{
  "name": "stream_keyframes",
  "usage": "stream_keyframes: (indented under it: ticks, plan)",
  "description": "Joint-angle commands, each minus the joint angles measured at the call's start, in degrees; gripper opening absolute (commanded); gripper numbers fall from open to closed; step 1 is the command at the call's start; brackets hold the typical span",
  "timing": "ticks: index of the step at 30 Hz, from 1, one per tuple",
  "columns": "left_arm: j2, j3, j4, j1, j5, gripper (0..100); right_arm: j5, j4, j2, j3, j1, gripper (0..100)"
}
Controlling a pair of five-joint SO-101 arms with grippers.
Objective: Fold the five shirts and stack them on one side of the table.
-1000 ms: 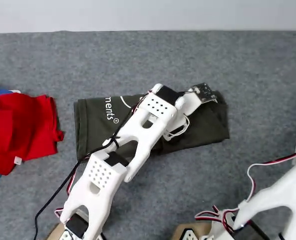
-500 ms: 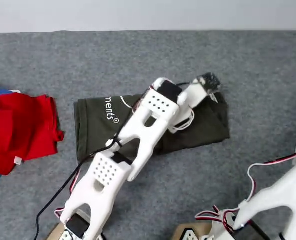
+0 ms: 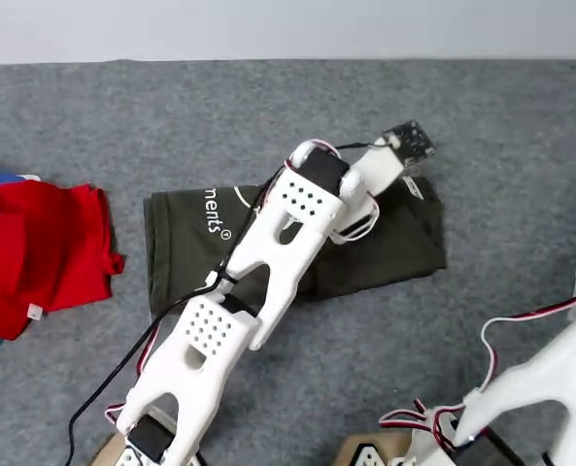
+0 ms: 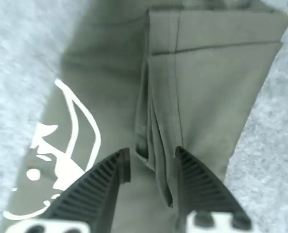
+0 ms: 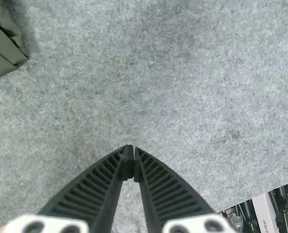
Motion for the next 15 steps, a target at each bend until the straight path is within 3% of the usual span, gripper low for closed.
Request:
stream_keyframes:
  ticks: [1, 7, 15]
  plan:
    - [-6.7, -0.3, 1.8, -0.2, 0.5, 15, -0.3, 1.5, -2.2, -0.7, 0.6, 0.9]
    - [-15.7, 10.2, 1.8, -8.2, 6.5, 6, -0.3, 1.6, -2.2, -0.7, 0.7, 0.9]
    - [-34.4, 37.0, 1.7, -26.7, 7.2, 3, -0.3, 1.6, -2.2, -0.7, 0.6, 0.9]
